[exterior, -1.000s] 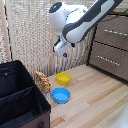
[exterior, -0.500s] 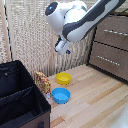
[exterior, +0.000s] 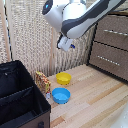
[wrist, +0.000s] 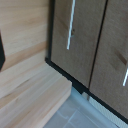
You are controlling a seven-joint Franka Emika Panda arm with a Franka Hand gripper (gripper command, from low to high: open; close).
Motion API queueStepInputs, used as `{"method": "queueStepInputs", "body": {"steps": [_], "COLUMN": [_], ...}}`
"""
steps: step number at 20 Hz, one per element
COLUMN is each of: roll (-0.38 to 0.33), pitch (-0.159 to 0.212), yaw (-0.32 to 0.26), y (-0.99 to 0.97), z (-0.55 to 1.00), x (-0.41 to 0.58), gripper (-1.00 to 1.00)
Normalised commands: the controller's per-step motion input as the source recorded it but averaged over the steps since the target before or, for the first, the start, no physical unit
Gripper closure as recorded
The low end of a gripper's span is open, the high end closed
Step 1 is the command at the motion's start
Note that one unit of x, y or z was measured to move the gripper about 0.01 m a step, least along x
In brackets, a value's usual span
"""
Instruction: Kindly move your gripper toward the top drawer's handle. With caution, hold the handle robustly using your gripper and pull open the top drawer. Let the handle go. Relocate your gripper to the bowl placed in the background. Gently hold the bowl using your gripper. Bring the gripper and the bowl to the ajar drawer. Softly release the bowl into it.
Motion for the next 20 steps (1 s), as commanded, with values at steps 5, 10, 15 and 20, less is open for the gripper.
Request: {"method": "queueStepInputs", "body": {"steps": [5,10,15,20], "roll": [-0.262,-0.257,-0.241,-0.155], "pitch": [-0.062,-0.054,-0.053,-0.074], "yaw": [0.0,0.0,0.003,0.074], "y": [-0.75,-0.76,-0.78,-0.76], "z": [0.06,0.06,0.08,0.08], "x": [0.0,0.0,-0.005,-0.14], "gripper": [-1.0,-1.0,-1.0,-1.0]}}
